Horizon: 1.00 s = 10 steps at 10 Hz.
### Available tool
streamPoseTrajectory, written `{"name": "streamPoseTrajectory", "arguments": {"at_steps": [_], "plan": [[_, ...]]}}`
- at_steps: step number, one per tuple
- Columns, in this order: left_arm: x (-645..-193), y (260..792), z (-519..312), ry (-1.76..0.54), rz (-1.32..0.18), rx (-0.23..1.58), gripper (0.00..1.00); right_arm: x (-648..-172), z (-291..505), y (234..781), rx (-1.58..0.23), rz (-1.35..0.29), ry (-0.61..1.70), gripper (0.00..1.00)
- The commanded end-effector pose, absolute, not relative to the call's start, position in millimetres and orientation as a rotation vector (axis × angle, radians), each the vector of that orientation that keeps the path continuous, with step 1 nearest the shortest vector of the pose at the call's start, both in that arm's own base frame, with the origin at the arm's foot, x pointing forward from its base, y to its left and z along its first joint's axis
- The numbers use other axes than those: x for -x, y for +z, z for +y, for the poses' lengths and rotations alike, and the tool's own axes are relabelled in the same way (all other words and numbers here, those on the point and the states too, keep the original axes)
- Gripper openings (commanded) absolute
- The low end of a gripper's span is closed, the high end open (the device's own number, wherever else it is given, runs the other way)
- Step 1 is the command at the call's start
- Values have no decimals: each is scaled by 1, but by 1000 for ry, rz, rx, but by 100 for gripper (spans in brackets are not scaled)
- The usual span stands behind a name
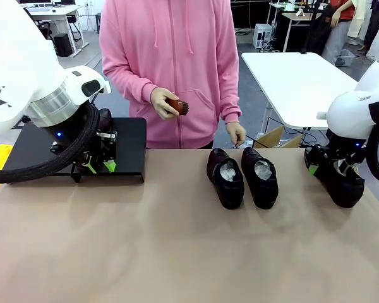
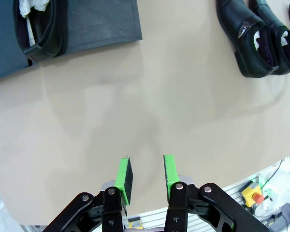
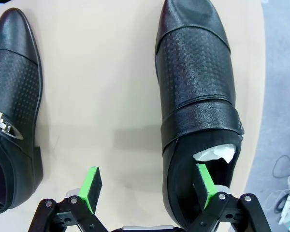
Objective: Organize the shoes by placing them on the stand.
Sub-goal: Pick up one Shoe and place it in the middle of the table.
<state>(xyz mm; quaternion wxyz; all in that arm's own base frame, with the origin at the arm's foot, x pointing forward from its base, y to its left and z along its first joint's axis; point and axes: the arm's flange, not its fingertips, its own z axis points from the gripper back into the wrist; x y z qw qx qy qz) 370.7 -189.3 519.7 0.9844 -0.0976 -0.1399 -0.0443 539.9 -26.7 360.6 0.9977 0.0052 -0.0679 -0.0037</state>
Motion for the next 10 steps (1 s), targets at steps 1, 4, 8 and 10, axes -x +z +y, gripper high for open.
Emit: {"name": "streamPoseTrajectory", "arguments": {"at_steps": [1,4,8,10], "plan": [[-372,519,-190,-78,-288,216,38,-549,-26,351,31,-151,-16,91],[-372,519,-190,-78,-288,216,38,-551,-25,342,31,-147,6,38],[-372,519,-190,-78,-288,216,38,-549,-30,332,51,-129,12,0],[-372,519,-190,-78,-288,216,38,-548,-35,332,47,-127,2,0]]}}
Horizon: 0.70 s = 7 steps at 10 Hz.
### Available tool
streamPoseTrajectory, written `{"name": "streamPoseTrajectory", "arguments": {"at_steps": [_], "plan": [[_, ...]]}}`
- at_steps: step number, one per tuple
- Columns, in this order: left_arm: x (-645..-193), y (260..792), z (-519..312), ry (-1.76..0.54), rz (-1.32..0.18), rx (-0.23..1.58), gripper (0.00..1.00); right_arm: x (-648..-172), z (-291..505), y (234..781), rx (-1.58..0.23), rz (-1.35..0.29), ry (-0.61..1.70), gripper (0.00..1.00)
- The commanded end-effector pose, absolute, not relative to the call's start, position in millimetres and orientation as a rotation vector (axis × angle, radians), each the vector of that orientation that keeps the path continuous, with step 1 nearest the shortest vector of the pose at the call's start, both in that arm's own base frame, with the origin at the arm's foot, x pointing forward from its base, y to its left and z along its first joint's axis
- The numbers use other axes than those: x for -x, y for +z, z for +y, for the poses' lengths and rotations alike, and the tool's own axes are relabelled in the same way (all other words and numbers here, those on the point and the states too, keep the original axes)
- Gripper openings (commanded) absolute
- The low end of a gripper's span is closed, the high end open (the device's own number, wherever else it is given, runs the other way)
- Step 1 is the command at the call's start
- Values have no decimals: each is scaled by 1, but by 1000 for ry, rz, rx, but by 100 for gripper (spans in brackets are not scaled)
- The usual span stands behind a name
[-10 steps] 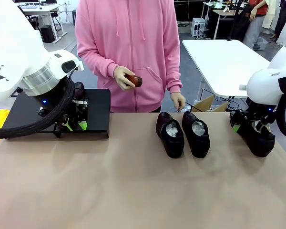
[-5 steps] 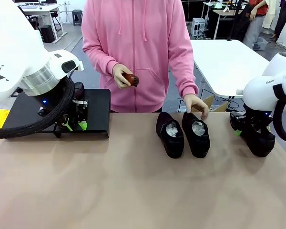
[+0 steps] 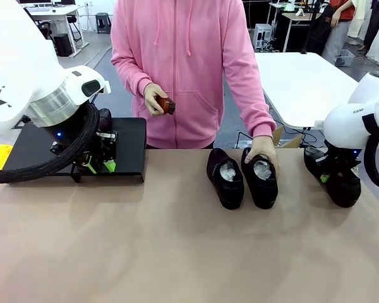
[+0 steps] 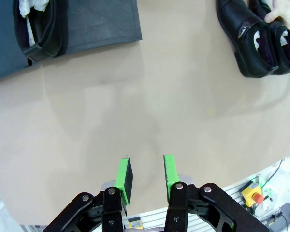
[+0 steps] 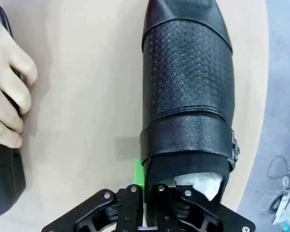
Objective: Organize the shoes by placing them on the stand.
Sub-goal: Pick up one Shoe and place it in the middle of the table.
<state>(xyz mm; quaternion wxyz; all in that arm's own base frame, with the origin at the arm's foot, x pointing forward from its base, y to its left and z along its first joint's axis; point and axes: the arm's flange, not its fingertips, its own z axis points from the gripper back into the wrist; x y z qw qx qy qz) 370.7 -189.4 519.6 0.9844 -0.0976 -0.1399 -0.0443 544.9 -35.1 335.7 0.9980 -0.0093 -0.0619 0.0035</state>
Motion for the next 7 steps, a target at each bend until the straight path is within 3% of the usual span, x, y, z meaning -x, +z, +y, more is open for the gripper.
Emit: {"name": "streamPoseTrajectory", "arguments": {"at_steps": [1,7], "plan": [[-372,519,-190,-78,-288,216,38,-548,-37,332,46,-127,-4,0],[-372,519,-190,-78,-288,216,38,-548,-42,329,44,-92,-40,0]]}}
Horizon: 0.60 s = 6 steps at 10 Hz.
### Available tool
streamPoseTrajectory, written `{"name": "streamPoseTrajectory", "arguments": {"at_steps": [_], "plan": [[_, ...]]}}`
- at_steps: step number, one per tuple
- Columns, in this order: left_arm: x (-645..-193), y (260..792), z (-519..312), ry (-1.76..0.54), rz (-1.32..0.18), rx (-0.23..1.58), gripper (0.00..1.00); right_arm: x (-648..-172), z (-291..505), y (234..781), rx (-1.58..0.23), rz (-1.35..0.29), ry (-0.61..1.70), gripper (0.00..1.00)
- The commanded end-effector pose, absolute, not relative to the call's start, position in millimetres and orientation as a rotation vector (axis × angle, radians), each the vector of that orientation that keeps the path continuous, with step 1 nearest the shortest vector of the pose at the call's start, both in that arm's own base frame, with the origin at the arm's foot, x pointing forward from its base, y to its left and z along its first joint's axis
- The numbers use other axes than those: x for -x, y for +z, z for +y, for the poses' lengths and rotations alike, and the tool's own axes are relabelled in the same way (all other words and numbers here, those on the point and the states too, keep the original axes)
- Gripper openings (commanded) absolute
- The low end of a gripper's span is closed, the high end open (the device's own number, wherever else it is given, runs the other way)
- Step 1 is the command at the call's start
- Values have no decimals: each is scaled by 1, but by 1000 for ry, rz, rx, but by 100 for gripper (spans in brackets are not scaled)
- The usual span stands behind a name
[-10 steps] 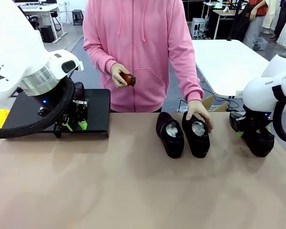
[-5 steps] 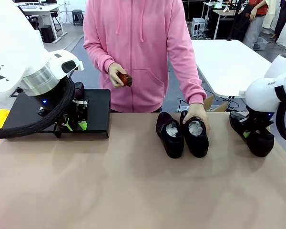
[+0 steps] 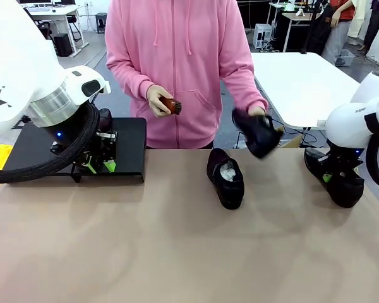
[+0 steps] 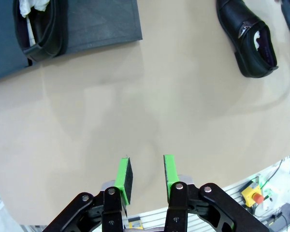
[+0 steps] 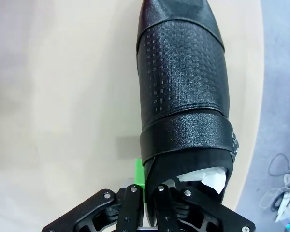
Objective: Organize the shoes by placing them on the stand.
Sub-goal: Pick up one Shoe and place it in the middle of the table.
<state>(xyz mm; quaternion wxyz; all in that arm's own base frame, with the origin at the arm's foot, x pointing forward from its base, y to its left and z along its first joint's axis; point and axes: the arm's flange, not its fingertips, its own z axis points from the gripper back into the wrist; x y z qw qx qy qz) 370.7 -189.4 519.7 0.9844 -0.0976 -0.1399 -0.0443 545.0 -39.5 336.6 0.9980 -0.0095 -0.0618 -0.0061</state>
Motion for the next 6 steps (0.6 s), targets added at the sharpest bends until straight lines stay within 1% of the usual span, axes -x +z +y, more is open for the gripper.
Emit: {"name": "streamPoseTrajectory", "arguments": {"at_steps": [1,2,3,4,6], "plan": [[-372,519,-190,-78,-288,216,38,-548,-44,330,47,-91,-53,0],[-372,519,-190,-78,-288,216,38,-547,-43,337,62,-76,-115,0],[-372,519,-190,-78,-288,216,38,-543,-41,358,86,-98,-248,0],[-372,519,-190,-78,-288,216,38,-528,-34,395,108,-155,-361,0],[-372,519,-190,-78,-288,216,38,-489,-16,454,-14,-219,-611,0]]}}
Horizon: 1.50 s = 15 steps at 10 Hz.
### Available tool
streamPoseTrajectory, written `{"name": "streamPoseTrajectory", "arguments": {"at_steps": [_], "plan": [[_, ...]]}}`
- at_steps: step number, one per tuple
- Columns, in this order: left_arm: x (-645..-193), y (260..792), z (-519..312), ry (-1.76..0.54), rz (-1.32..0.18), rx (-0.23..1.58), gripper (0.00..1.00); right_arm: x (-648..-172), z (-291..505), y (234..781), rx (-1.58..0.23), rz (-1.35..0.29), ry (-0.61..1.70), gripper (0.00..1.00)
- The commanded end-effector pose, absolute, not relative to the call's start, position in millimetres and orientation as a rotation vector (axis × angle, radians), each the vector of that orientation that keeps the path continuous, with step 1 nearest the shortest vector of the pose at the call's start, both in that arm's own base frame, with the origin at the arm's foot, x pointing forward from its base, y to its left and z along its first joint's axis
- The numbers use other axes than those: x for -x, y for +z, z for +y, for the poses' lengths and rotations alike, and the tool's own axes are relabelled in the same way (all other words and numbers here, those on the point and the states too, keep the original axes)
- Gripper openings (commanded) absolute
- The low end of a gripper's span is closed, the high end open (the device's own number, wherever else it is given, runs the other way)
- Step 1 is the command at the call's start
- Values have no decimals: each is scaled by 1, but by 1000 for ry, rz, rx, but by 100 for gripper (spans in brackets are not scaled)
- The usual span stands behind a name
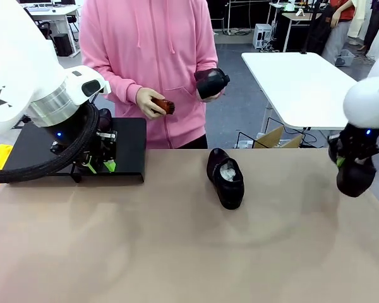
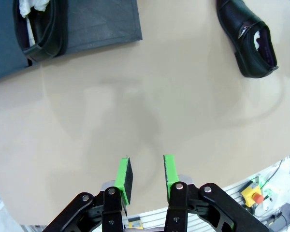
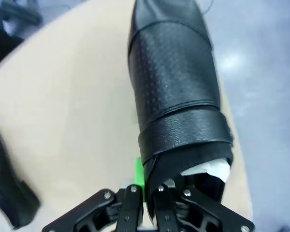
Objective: Organize the shoes by placing them on the stand.
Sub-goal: Pick up one Shoe and place it in the middle of the table.
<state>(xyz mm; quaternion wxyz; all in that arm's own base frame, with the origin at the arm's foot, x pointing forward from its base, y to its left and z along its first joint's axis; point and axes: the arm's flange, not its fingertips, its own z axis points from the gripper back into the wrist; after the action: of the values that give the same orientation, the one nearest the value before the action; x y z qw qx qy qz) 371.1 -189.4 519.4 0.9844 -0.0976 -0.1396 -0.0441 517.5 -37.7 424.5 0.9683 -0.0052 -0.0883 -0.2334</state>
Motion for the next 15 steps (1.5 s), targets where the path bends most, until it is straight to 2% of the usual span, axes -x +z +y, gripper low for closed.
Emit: {"name": "streamPoseTrajectory", "arguments": {"at_steps": [1,4,6,7,10,11,12,15], "plan": [[-372,519,-190,-78,-288,216,38,-464,1,469,-22,-251,-621,0],[-372,519,-190,-78,-288,216,38,-398,53,474,-113,-141,-662,0],[-372,519,-190,-78,-288,216,38,-360,71,480,-121,-189,-618,0],[-372,519,-190,-78,-288,216,38,-393,60,472,-99,-133,-649,0],[-372,519,-190,-78,-288,216,38,-393,60,472,-99,-133,-649,0],[-372,519,-190,-78,-288,216,38,-379,63,465,-99,-123,-655,0],[-372,519,-190,-78,-288,216,38,-361,81,470,-96,-158,-641,0],[-372,519,-190,-78,-288,216,38,-286,165,477,-124,-297,-387,0]]}}
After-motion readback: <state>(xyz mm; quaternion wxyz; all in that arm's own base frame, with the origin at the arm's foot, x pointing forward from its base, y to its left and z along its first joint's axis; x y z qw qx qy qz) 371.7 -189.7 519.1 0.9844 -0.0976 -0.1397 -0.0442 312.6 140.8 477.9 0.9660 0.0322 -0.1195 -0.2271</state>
